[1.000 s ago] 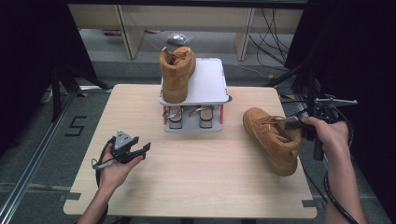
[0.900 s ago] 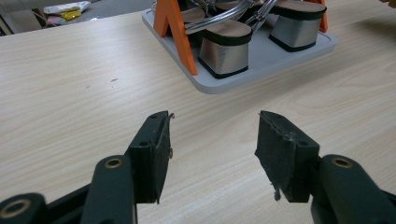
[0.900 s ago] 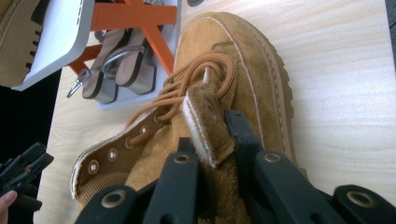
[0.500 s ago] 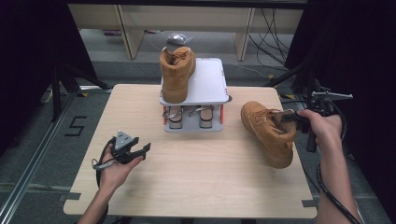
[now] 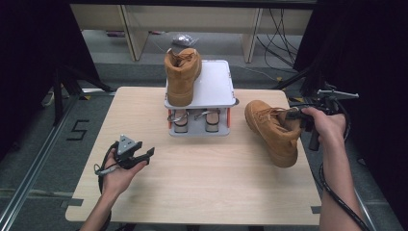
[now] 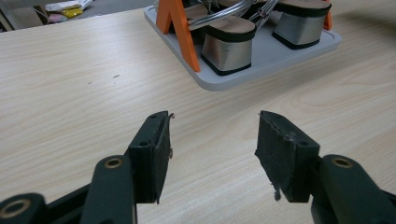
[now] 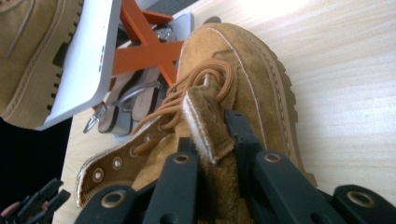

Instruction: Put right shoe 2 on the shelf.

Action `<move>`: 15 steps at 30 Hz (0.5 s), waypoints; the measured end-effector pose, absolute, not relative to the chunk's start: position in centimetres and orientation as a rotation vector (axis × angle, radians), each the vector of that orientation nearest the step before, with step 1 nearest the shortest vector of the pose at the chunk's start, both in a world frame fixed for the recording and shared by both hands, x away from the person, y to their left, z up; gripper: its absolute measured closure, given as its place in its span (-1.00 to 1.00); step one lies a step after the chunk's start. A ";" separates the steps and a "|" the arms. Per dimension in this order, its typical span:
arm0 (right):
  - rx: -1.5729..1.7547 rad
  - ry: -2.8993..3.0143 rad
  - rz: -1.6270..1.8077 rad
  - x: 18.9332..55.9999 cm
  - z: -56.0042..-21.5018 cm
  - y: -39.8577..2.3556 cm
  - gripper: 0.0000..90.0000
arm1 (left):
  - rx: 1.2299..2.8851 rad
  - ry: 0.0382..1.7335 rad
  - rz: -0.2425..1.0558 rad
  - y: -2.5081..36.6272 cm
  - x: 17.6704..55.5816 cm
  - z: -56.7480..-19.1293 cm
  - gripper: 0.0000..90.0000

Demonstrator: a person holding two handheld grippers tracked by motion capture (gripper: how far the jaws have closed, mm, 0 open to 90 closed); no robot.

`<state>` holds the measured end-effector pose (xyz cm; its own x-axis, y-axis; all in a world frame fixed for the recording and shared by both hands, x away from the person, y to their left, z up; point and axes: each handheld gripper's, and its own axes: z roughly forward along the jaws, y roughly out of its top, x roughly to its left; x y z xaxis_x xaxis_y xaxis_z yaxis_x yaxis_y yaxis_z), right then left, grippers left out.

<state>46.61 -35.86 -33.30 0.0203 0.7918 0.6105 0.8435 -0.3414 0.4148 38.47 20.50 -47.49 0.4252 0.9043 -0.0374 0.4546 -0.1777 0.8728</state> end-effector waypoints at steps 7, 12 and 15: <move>-2.236 -1.766 -1.244 47.0 -33.3 -35.5 0.85 | 1.798 1.169 0.634 20.5 38.5 -47.6 -0.02; -2.238 -1.761 -1.239 47.2 -33.2 -35.2 0.85 | 1.795 1.171 0.635 20.5 38.5 -47.6 -0.02; -2.221 -1.734 -1.273 47.4 -33.2 -35.1 0.85 | 1.794 1.176 0.641 20.5 38.4 -47.5 -0.02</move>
